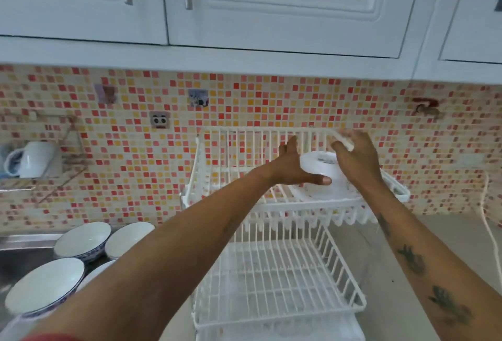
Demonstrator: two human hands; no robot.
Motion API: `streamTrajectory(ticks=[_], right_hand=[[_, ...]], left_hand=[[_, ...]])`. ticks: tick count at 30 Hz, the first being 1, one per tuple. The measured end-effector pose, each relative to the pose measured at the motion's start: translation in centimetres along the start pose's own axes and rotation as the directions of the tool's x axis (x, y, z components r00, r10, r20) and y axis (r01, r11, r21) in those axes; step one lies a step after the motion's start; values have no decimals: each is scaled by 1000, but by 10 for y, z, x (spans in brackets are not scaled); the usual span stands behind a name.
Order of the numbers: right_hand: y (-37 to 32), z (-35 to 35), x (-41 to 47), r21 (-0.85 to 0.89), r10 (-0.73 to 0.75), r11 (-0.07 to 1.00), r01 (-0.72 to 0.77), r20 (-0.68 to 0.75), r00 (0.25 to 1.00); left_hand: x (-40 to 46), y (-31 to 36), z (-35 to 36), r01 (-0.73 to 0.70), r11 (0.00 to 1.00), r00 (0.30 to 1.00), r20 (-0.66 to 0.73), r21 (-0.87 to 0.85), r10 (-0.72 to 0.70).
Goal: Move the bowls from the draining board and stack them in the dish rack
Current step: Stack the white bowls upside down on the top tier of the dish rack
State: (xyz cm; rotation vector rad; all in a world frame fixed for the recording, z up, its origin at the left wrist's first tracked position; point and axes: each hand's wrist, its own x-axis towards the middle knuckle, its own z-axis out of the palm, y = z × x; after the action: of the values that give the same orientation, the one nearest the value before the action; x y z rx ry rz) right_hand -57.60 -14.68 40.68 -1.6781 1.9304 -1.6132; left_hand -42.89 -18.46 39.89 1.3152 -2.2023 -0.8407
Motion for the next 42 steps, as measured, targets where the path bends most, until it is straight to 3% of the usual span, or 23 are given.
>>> streamTrajectory(ticks=[3,7,11,13,18,23,28,32,38,42], right_hand=[[-33,5,-9,107,-98,989,102,-40,994],[-99,45,-31,379,-155,916,130,36,987],[-167,109,-67,574,-226,816,64,215,950],[-193,143,-92,601,-300,798,46,330,895],[-231,233,-154,592,-442,806,-6,608,659],[-213,331,-195,394,-270,894,-212,853,447],[-152,405,-216,107,64,916,-386,911,406],[-106,435,-228,-62,270,886,-459,875,401],[-58,472,-241,-145,397,829,-540,832,387],[-32,492,-254,-186,492,759,-624,791,363]], left_hand=[[-19,-9,-36,-25,997,997,-74,-78,19],[-64,-47,-96,-90,970,954,-300,-224,19],[-120,-111,-157,-66,923,786,-590,-380,-186],[-154,-155,-179,6,896,713,-626,-444,-315],[-240,-268,-195,247,757,641,-484,-604,-596],[-295,-361,-168,406,453,540,-191,-793,-819],[-312,-427,-111,486,180,482,91,-855,-871],[-296,-468,-75,457,109,446,121,-883,-887],[-262,-497,-39,343,24,473,151,-939,-868],[-241,-509,-22,303,-48,406,175,-952,-897]])
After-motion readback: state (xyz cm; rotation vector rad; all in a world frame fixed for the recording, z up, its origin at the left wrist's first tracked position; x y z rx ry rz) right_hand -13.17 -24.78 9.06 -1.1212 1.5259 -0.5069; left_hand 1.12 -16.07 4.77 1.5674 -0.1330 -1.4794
